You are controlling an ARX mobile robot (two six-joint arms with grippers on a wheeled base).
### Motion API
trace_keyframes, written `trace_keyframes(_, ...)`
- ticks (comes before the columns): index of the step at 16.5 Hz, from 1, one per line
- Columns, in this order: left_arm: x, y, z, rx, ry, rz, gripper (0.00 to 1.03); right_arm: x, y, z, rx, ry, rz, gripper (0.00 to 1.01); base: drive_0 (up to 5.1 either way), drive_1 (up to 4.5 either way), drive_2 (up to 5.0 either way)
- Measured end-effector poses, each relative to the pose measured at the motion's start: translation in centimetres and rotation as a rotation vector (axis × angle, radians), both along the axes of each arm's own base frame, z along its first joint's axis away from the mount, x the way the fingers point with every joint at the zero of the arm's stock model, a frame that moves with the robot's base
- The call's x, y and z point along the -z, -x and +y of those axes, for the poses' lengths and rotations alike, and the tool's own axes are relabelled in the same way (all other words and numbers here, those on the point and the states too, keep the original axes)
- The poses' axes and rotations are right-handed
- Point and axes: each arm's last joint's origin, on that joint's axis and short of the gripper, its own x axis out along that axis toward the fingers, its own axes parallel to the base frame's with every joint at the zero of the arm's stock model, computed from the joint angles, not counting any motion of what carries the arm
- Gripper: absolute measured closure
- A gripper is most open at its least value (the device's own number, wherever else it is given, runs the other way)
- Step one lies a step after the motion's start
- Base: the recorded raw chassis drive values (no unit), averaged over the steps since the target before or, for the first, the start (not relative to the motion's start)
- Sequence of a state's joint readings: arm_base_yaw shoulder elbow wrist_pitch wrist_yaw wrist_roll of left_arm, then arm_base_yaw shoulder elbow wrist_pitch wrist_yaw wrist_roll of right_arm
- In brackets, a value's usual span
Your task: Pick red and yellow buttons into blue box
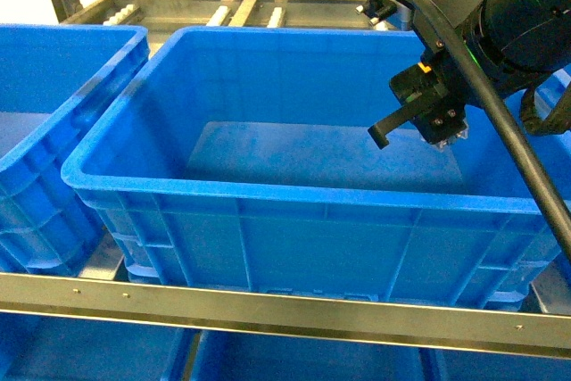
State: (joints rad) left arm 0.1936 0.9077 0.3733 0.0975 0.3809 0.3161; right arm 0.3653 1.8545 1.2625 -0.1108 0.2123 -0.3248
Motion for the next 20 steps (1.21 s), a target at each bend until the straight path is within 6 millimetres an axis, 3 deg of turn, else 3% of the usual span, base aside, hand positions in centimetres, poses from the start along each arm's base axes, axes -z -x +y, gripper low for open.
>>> trace_keyframes(3,0.0,0.0,0.0,0.000,0.000,0.000,0.79,0.2,0.0,-0.1,0.006,-0.011,-0.001,0.72,0.0,0.00,0.0)
trace_keyframes(9,0.0,0.0,0.0,0.000,0.000,0.000,0.79,0.3,0.1,-0.1,0.010,-0.015,0.006,0.26,0.0,0.00,0.0)
trace_keyframes(10,0.0,0.0,0.0,0.000,0.000,0.000,0.79,0.3,0.1,-0.1,0.011,-0.015,0.006,0.16,0.0,0.00,0.0)
trace_keyframes(11,0.0,0.0,0.0,0.000,0.000,0.000,0.79,0.3,0.1,-0.1,0.012,-0.016,0.006,0.01,0.0,0.00,0.0)
trace_keyframes(17,0.0,0.0,0.0,0.000,0.000,0.000,0.79,0.3,0.2,-0.3,0.016,-0.018,0.006,0.03,0.0,0.00,0.0)
trace_keyframes(20,0.0,0.0,0.0,0.000,0.000,0.000,0.79,-0.3,2.9,-1.2,-0.018,-0.088,0.000,0.03,0.0,0.00,0.0)
